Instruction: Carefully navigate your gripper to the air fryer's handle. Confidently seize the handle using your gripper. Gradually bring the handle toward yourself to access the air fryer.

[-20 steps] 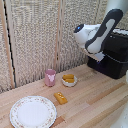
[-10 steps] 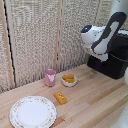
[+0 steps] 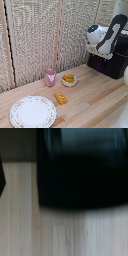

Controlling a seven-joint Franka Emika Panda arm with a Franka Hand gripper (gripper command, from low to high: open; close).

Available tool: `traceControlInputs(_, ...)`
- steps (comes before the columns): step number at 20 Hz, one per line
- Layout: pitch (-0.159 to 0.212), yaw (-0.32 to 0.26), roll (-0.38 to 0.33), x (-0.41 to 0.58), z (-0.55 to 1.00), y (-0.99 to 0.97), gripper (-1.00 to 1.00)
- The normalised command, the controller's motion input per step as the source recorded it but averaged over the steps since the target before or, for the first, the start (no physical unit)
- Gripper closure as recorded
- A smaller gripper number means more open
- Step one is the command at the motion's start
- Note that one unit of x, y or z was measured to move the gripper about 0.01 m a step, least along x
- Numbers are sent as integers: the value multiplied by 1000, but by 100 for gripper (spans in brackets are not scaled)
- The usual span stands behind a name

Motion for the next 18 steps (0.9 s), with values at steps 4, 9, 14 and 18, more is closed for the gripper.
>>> traceControlInputs(4, 23, 5, -1, 0, 16, -42, 100)
traceControlInputs(9, 0, -32, 0, -11, 0, -6, 100)
traceControlInputs(14, 0, 0, 0, 0, 0, 0, 100)
traceControlInputs(18, 143, -61, 168, 39, 159, 63, 100)
